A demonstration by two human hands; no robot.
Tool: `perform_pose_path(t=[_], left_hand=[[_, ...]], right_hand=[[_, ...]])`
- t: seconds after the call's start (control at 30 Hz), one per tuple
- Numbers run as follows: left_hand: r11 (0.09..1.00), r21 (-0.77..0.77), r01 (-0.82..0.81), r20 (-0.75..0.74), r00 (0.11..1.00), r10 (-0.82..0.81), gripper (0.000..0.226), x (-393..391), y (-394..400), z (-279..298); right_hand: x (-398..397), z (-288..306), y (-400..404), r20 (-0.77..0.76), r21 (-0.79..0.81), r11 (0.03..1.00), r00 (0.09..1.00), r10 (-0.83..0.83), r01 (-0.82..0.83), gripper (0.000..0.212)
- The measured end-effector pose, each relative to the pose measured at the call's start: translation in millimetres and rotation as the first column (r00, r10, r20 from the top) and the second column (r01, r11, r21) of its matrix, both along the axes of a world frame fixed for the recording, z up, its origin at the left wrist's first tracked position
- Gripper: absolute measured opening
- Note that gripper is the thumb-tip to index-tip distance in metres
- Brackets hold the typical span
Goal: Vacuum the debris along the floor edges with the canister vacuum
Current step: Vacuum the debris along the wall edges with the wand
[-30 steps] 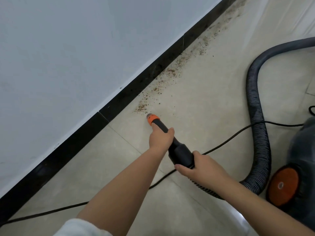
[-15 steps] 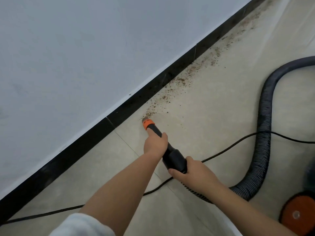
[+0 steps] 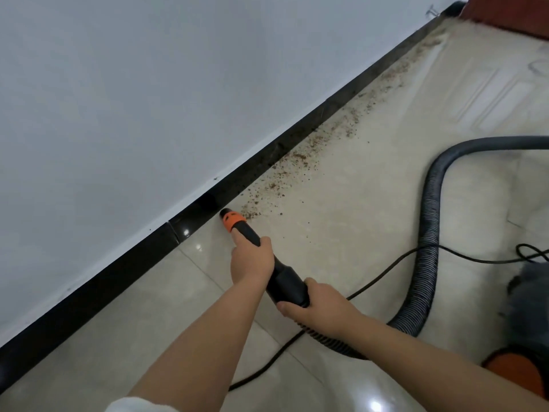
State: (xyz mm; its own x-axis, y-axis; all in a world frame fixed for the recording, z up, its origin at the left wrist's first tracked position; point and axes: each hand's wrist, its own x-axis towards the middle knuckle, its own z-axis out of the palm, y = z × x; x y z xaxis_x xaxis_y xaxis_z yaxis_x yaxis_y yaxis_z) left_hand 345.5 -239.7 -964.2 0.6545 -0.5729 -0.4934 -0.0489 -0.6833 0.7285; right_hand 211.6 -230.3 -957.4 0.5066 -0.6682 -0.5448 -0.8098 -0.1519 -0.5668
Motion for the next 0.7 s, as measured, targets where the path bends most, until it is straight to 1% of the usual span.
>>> perform_pose_path(t=[0.17, 0.27, 0.37, 0.47, 0.6, 0.7], left_hand=[[0.998, -0.021, -0.063, -0.092, 0.994, 0.061, 0.067, 4, 3, -1], [0.994, -0.056, -0.089, -0.133, 0.988, 0.081, 0.070, -16, 11, 0], [0.992, -0.062, -0.110, -0.204, 0.974, 0.095, 0.070, -38, 13, 5], [0.997, -0.052, -0.061, -0.232, 0.972, 0.047, 0.072, -49, 5, 6], [0.996, -0.069, 0.057, -0.256, 0.964, -0.073, 0.071, -59, -10, 6], [0.993, -0.056, 0.103, -0.203, 0.973, -0.112, 0.072, -63, -19, 1]], right_hand=[[-7, -3, 7, 0.022, -0.003, 1.000, 1.000, -0.001, 0.001, 0.034], [-27, 4, 7, -0.002, 0.005, 1.000, 1.000, 0.021, -0.021, 0.032], [-50, 19, 4, -0.032, 0.036, 0.998, 0.998, 0.046, -0.045, 0.030], [-65, 31, 4, -0.028, 0.025, 1.000, 1.000, 0.009, -0.008, 0.028], [-74, 30, 7, -0.063, -0.047, 0.997, 0.996, -0.063, 0.060, 0.041], [-76, 19, 3, -0.032, -0.032, 0.996, 0.996, -0.081, 0.080, 0.030]])
